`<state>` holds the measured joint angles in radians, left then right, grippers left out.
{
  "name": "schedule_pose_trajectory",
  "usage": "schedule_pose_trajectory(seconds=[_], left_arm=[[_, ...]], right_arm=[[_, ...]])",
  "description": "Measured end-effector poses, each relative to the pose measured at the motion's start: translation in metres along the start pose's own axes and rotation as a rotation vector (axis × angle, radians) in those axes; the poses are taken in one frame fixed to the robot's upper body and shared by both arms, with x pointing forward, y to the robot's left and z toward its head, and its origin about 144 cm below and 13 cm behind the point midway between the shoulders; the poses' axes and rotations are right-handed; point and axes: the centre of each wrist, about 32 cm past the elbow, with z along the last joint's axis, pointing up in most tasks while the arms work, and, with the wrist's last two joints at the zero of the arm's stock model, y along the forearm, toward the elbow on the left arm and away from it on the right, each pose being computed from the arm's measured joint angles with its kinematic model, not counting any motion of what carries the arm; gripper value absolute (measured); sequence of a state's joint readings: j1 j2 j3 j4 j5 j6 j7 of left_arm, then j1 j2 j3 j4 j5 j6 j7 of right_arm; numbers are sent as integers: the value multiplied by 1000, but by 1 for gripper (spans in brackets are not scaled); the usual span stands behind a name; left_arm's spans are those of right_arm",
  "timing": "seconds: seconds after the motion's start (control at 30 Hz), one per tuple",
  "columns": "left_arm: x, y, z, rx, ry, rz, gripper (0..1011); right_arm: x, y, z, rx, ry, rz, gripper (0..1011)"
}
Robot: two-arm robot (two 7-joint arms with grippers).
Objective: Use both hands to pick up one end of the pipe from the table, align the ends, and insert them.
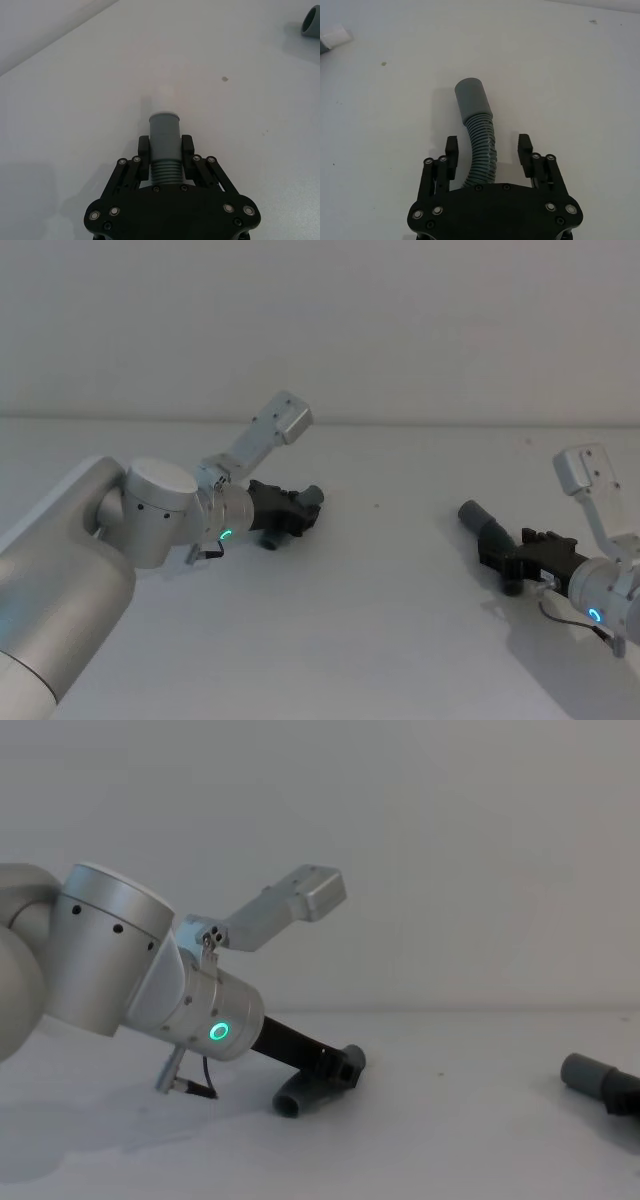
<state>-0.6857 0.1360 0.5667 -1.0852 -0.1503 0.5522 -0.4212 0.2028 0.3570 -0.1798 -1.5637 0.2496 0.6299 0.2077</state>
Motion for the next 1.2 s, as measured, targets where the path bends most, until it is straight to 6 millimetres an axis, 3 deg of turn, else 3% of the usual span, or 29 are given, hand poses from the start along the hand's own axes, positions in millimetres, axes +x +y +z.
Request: schedule_pose_trajectory(seconds=[0.13, 0.23, 0.27, 0.53, 0.73, 1.2], left_arm=[[0, 0, 0, 0, 0, 0, 355], [0, 0, 0, 0, 0, 0, 355], [0, 0, 0, 0, 0, 0, 355], [0, 0, 0, 0, 0, 0, 355], [0, 0, 0, 0, 0, 0, 355], [0, 0, 0, 0, 0, -1, 355]], right_arm=[[0, 0, 0, 0, -1, 1, 635], [-1, 0, 0, 0, -2, 2, 492], [-1, 0, 0, 0, -2, 2, 492], [-1, 0, 0, 1, -2, 3, 219], [-1, 0, 0, 1, -3, 3, 141], [0, 0, -1, 2, -3, 2, 127]])
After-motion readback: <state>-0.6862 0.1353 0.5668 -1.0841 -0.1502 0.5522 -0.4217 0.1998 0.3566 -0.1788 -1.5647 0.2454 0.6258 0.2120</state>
